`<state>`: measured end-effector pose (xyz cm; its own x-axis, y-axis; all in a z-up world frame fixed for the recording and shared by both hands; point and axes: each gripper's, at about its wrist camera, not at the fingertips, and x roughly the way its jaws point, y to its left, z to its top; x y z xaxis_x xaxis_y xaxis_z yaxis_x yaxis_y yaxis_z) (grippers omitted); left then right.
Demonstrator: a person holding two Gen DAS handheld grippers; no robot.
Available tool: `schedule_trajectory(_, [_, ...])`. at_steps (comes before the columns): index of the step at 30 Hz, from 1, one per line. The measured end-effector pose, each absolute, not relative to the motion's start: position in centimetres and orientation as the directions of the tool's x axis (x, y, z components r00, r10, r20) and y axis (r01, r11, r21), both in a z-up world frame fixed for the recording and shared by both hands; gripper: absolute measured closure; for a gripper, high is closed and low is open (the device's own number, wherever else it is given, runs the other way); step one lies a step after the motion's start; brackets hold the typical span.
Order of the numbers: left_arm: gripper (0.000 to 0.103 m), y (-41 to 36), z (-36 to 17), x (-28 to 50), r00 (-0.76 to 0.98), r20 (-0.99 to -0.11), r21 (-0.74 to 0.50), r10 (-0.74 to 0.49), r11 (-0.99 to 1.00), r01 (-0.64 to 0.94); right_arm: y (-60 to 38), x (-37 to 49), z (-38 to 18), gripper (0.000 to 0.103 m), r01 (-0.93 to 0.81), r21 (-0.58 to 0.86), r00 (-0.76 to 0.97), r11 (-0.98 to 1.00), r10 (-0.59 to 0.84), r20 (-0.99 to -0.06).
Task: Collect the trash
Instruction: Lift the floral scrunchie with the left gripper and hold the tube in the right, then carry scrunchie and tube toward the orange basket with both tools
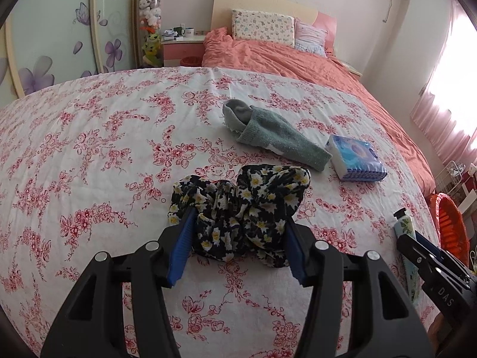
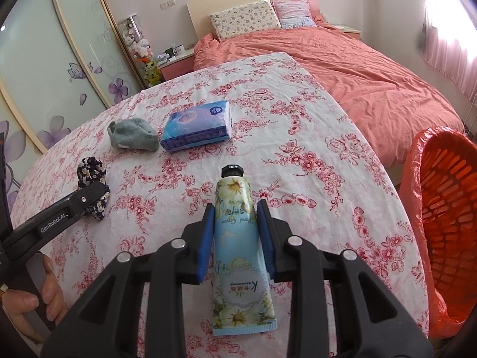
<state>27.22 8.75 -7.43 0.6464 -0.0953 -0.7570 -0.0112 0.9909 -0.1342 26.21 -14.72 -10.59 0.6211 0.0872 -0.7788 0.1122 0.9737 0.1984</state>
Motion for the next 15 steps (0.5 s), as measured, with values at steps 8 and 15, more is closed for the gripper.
schedule_trajectory(8, [0.047, 7.5, -7.5, 27.7, 0.634, -0.772, -0.043, -0.04, 0.999, 0.012, -13.6, 26.7, -10.5, 0.073, 0.105, 0.112, 0.61, 0.988, 0.025, -0.792])
schedule_trajectory(15, [0.079, 7.9, -7.3, 27.7, 0.649, -0.759, -0.054, -0.052, 0.998, 0.017, -14.1, 26.5, -10.5, 0.075, 0.108, 0.16, 0.62, 0.981, 0.059, -0.782])
